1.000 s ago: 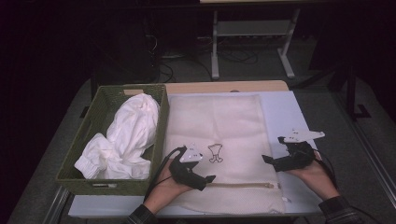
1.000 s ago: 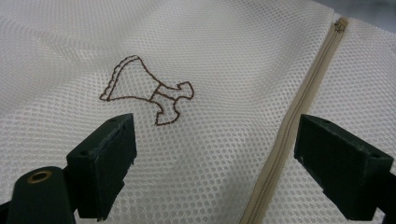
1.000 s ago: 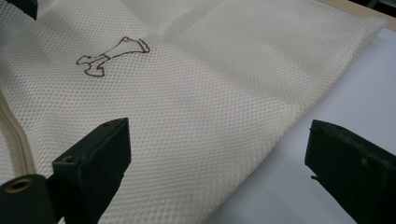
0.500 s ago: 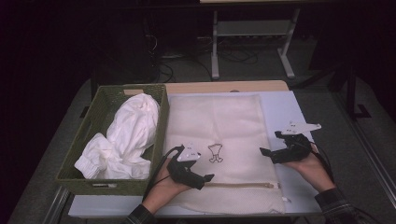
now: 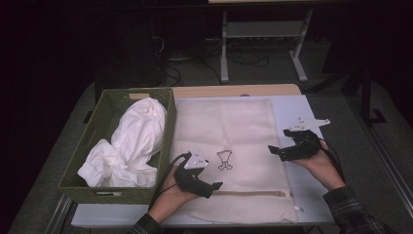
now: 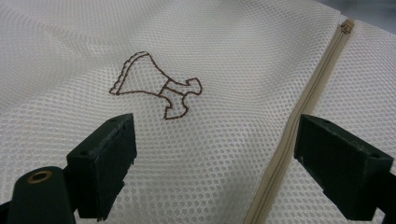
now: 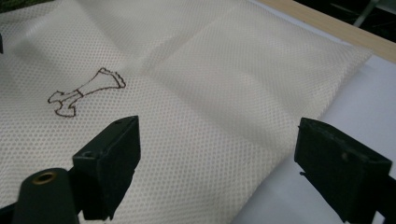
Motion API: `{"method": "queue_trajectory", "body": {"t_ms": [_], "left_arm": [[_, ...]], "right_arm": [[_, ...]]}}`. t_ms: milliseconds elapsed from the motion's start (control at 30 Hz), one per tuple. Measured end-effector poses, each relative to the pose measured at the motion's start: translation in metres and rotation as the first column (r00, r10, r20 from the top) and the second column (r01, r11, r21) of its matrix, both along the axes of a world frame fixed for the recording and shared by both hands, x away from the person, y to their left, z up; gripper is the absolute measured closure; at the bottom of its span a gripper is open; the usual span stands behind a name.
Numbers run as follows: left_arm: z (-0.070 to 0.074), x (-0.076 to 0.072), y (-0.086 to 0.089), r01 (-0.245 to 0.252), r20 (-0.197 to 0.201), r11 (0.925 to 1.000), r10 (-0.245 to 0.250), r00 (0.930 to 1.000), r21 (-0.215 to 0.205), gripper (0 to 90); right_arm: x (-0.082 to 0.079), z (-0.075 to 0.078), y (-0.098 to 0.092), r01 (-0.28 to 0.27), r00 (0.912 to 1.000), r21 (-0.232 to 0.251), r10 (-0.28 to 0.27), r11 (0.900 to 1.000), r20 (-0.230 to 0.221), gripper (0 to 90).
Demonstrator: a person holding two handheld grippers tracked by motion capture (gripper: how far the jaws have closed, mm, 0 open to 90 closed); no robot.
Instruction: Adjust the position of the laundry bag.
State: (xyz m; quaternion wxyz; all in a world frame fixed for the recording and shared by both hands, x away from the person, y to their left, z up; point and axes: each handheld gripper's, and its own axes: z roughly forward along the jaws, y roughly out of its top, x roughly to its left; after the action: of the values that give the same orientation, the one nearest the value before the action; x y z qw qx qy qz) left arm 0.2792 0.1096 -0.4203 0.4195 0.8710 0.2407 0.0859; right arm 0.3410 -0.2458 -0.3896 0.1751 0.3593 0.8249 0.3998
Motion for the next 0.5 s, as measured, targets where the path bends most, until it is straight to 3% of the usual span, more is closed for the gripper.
{"method": "queue_trajectory", "body": {"t_ms": [267, 500], "left_arm": [[-0.001, -0.001, 0.000, 0.003, -0.001, 1.0000, -0.003, 1.0000, -0.002, 12.5], [0.000, -0.001, 0.001, 0.001, -0.002, 1.0000, -0.001, 1.0000, -0.007, 12.5]], "right_arm": [[0.013, 0.001, 0.007, -0.011, 0.9999, -0.019, 0.011, 1.000, -0.011, 14.8], [0.027, -0.006, 0.008, 0.007, 0.9993, -0.031, -0.008, 0.999, -0.037, 15.1]]}}
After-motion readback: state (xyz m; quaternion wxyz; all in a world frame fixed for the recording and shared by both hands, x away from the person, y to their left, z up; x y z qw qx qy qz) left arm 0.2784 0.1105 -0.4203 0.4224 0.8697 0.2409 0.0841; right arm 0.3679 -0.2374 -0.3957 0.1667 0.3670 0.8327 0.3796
